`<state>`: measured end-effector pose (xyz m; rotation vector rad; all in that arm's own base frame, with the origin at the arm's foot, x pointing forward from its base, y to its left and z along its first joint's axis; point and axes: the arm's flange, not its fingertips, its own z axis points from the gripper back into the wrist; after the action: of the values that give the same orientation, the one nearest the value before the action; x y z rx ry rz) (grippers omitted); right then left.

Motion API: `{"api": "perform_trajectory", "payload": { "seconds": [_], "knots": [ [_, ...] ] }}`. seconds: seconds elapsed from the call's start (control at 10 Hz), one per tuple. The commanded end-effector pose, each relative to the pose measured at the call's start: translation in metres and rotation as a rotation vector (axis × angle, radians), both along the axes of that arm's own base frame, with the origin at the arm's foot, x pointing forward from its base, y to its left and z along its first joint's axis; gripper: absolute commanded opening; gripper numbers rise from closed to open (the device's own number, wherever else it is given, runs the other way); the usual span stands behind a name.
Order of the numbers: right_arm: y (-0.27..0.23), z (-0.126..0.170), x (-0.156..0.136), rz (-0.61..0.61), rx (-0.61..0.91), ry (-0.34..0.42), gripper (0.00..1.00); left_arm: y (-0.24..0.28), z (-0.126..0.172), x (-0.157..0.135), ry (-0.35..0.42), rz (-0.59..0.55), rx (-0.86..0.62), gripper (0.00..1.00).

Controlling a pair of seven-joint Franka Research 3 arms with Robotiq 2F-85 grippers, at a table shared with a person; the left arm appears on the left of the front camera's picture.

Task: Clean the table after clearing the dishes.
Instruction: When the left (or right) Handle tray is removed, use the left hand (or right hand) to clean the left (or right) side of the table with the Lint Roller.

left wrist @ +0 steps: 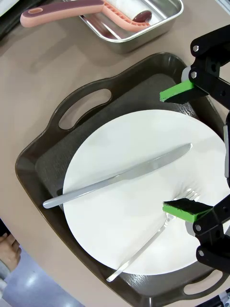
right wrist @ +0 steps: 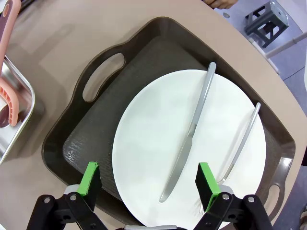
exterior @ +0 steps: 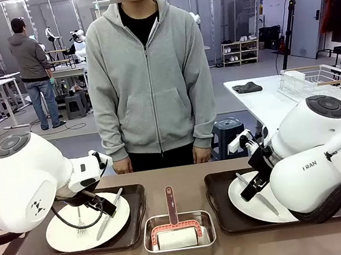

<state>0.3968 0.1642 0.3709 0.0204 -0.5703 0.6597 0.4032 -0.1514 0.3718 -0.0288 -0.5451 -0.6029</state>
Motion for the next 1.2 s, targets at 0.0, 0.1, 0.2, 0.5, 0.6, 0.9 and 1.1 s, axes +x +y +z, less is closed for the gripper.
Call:
{"api": "perform_trajectory", "payload": {
  "seconds": [0.0, 0.1, 0.2, 0.5, 0.6, 0.9, 1.1],
  "knots": [
    [0.000, 0.000, 0.000, 0.000, 0.000, 0.000, 1.00, 0.000, 0.000, 0.000, 0.000, 0.001, 0.000, 1.00],
    [-0.001, 0.013, 0.012, 0.033, 0.020, 0.022, 1.00, 0.000, 0.000, 0.000, 0.000, 0.000, 0.000, 1.00],
    [-0.002, 0.026, 0.023, 0.058, 0.074, 0.068, 1.00, 0.002, 0.016, 0.012, 0.026, -0.013, -0.027, 1.00],
    [-0.018, 0.072, 0.067, 0.128, 0.251, 0.240, 1.00, 0.015, 0.057, 0.048, 0.172, -0.044, -0.211, 1.00],
    [-0.024, 0.083, 0.081, 0.133, 0.352, 0.310, 1.00, 0.023, 0.071, 0.058, 0.252, -0.080, -0.297, 1.00],
    [-0.065, 0.090, 0.098, 0.152, 0.780, 0.560, 1.00, 0.078, 0.101, 0.073, 0.468, -0.175, -0.719, 1.00],
    [-0.104, 0.081, 0.089, 0.123, 1.012, 0.697, 1.00, 0.130, 0.103, 0.064, 0.533, -0.219, -0.991, 1.00]
  ]
}}
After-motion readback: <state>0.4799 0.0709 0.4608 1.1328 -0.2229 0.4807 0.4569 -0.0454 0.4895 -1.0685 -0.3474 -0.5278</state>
